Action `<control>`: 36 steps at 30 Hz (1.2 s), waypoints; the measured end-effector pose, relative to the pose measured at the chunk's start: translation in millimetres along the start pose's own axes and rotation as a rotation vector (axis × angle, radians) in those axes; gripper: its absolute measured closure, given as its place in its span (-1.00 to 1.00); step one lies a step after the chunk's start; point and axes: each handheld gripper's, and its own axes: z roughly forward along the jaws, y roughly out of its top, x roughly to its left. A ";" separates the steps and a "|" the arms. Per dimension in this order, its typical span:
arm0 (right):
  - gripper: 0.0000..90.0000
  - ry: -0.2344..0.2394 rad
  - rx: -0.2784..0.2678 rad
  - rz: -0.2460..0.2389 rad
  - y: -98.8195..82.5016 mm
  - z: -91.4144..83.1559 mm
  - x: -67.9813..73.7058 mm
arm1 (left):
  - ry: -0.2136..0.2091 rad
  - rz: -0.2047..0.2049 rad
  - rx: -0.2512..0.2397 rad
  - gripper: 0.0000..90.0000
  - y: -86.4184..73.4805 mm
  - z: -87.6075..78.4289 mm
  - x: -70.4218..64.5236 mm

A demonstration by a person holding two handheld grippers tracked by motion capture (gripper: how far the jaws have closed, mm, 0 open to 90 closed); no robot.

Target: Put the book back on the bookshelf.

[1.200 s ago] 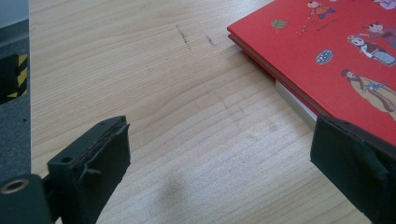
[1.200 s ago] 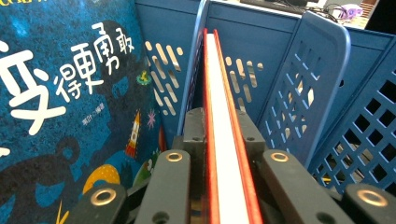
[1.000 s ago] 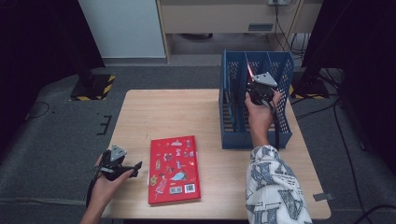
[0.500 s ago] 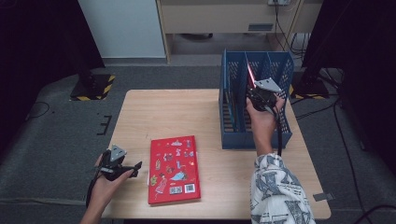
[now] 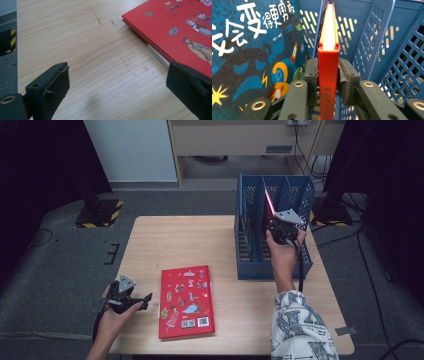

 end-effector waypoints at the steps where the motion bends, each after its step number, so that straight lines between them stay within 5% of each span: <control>1: 0.61 -0.003 0.000 -0.006 -0.6 -0.1 0.1 | -0.001 0.000 0.000 -0.91 0.1 0.1 -0.1; 20: 0.71 -0.046 0.014 -0.013 1.5 1.5 9.0 | -0.003 -0.002 -0.003 -0.91 0.6 1.0 -0.8; 36: 0.63 -0.019 0.016 -0.002 2.3 4.0 12.1 | -0.003 -0.001 -0.001 -0.91 0.6 0.9 -0.8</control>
